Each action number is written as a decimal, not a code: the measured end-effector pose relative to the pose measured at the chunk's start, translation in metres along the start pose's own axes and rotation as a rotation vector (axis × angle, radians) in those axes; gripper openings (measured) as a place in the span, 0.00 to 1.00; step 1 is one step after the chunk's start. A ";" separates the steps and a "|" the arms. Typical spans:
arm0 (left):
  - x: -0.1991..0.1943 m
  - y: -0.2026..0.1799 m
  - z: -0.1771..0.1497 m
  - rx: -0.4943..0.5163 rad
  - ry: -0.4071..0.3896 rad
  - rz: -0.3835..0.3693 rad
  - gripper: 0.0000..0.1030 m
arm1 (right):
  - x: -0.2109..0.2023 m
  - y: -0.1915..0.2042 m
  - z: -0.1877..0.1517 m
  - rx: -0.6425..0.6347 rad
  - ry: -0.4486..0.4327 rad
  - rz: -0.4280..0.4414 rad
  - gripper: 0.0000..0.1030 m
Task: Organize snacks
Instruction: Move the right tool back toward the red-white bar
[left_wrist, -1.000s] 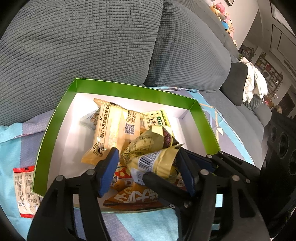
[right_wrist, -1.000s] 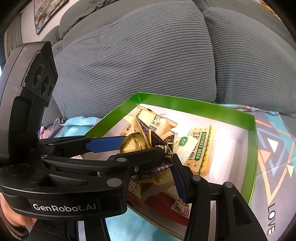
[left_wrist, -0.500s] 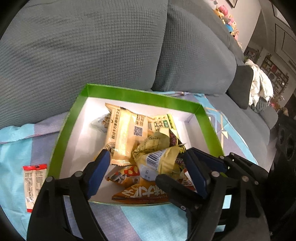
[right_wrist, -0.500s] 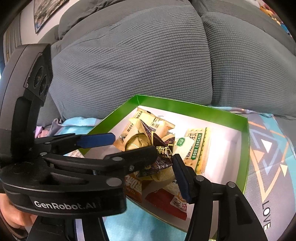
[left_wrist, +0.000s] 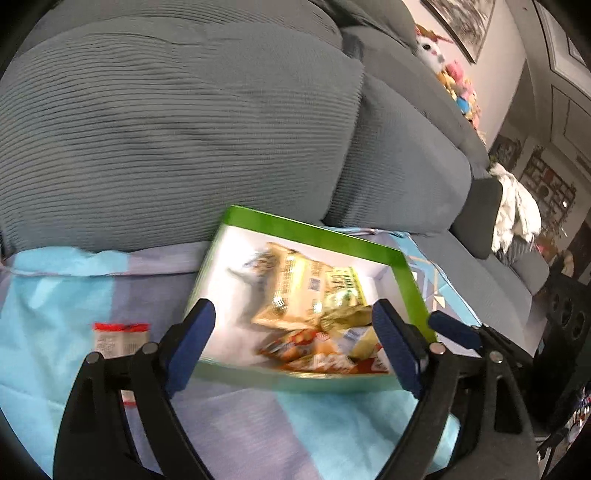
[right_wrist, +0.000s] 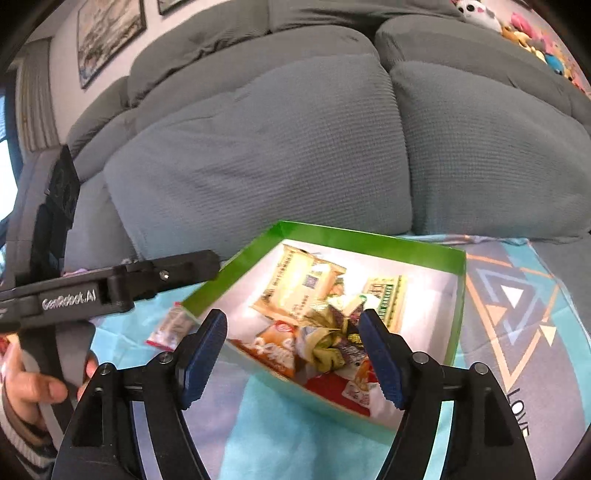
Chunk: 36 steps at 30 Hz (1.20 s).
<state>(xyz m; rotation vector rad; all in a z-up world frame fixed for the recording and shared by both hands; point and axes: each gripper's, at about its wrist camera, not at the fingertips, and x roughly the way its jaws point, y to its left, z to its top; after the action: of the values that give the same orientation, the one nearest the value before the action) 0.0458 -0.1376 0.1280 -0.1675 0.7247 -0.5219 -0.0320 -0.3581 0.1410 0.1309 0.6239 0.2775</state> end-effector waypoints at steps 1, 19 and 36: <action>-0.005 0.006 -0.003 -0.010 -0.003 0.013 0.84 | -0.002 0.004 -0.001 -0.009 0.000 0.013 0.72; -0.049 0.143 -0.090 -0.227 0.100 0.195 0.84 | 0.065 0.103 -0.055 -0.217 0.224 0.200 0.73; -0.003 0.171 -0.075 -0.254 0.115 0.086 0.80 | 0.155 0.156 -0.053 -0.294 0.328 0.214 0.73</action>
<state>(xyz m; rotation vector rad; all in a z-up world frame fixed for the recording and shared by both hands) 0.0616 0.0132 0.0192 -0.3437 0.9062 -0.3581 0.0235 -0.1618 0.0439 -0.1347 0.8883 0.6016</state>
